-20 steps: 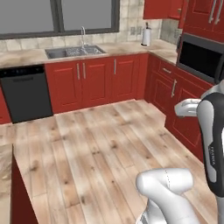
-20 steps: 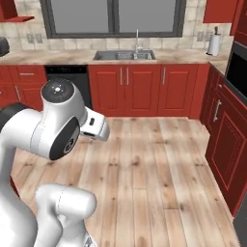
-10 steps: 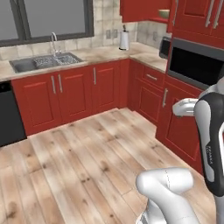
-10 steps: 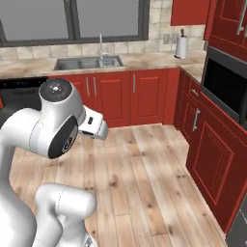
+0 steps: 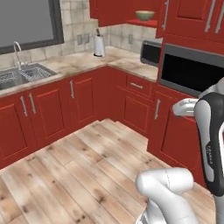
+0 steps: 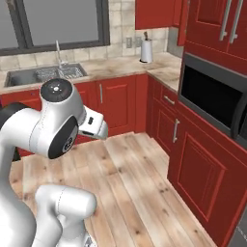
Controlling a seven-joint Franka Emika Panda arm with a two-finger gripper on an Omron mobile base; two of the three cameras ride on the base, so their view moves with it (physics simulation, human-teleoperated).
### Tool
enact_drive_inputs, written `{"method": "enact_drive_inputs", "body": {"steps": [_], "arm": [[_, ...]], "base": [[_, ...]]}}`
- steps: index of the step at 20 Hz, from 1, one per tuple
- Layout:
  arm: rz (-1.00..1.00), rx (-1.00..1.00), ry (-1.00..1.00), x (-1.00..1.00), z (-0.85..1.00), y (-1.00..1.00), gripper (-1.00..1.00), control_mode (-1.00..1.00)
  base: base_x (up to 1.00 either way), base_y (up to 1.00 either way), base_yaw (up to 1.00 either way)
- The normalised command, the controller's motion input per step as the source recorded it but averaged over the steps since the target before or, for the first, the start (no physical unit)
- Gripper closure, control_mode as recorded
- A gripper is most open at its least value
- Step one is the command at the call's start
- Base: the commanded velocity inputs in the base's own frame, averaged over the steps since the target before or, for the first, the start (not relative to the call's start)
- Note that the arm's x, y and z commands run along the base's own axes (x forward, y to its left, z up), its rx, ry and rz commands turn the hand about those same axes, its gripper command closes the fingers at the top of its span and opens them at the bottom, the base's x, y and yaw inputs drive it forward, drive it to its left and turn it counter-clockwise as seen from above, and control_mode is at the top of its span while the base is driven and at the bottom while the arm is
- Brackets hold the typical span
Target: Pick up the bowls from the cabinet and place each bowl in front of a stool on the dining counter.
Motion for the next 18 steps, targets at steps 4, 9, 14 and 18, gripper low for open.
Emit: {"method": "enact_drive_inputs", "body": {"steps": [4, 9, 14, 18], "arm": [[0.00, 0.00, 0.00, 0.00, 0.00, 0.00, -1.00, 1.00], [0.00, 0.00, 0.00, 0.00, 0.00, 0.00, -1.00, 1.00], [0.00, 0.00, 0.00, 0.00, 0.00, 0.00, -1.00, 1.00], [0.00, 0.00, 0.00, 0.00, 0.00, 0.00, -1.00, 1.00]], "base": [[1.00, 0.27, -0.38], [1.00, 0.29, -0.39], [1.00, 0.34, -0.40], [1.00, 0.50, -0.40]]}}
